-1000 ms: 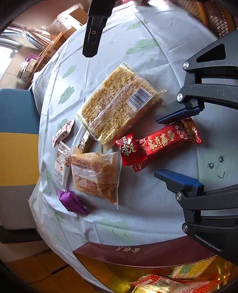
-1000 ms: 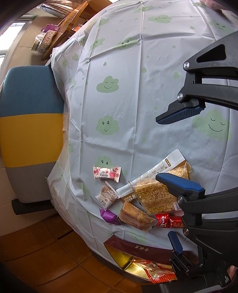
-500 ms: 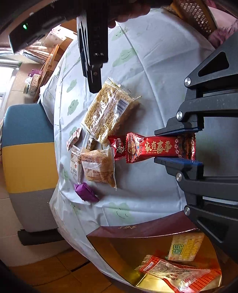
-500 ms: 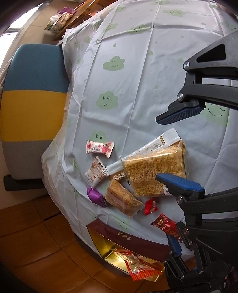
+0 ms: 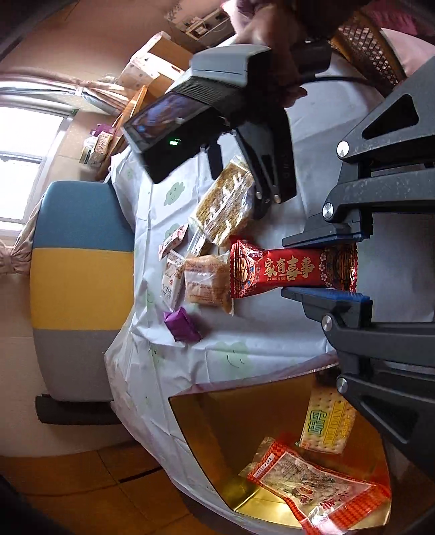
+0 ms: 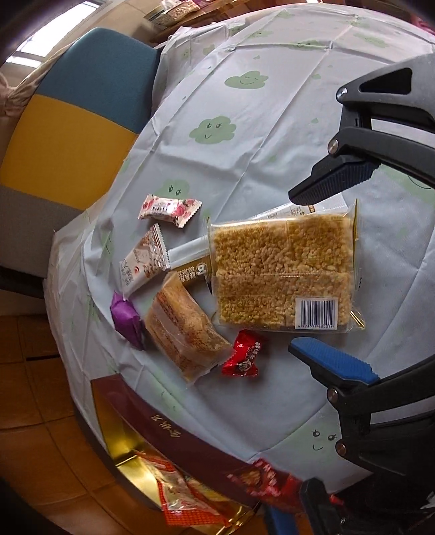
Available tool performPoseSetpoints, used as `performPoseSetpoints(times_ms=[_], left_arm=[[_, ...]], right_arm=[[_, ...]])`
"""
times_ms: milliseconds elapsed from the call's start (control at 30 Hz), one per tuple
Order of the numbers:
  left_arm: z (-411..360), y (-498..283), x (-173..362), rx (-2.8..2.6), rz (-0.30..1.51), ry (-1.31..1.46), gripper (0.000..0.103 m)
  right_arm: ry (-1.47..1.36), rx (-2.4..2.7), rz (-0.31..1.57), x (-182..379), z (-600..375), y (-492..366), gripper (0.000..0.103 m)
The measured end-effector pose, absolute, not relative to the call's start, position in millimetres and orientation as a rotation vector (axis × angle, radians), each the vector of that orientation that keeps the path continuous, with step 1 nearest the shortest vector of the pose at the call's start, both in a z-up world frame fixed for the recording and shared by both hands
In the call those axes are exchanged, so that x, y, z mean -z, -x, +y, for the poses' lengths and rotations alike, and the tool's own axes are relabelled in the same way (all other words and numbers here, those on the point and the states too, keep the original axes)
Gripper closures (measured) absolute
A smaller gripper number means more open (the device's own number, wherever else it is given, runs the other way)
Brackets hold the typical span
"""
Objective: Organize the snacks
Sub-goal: 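Lift the red candy bar with the left tool while the right tool grasps the puffed-rice bar, then drop the candy bar into the tin with the left tool while the right tool carries the rice bar there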
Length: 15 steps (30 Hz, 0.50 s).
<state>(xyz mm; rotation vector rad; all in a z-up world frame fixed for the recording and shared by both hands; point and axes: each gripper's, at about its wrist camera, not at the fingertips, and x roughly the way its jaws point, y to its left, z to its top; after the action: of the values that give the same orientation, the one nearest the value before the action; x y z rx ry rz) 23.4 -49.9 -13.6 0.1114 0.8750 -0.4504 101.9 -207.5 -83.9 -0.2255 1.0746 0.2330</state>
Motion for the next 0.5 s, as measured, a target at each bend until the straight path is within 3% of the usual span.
performPoseSetpoints(times_ms=[100, 400, 500], left_arm=[[-24, -41, 4, 0.402, 0.878, -0.030, 0.081], [48, -131, -1, 0.178, 0.882, 0.107, 0.080], [55, -156, 6, 0.120, 0.896, 0.095, 0.069]], right_arm=[[0.297, -0.179, 1.110, 100, -199, -106, 0.025], [0.191, -0.176, 1.091, 105, -215, -100, 0.026], [0.195, -0.175, 1.085, 106, -218, -98, 0.026]])
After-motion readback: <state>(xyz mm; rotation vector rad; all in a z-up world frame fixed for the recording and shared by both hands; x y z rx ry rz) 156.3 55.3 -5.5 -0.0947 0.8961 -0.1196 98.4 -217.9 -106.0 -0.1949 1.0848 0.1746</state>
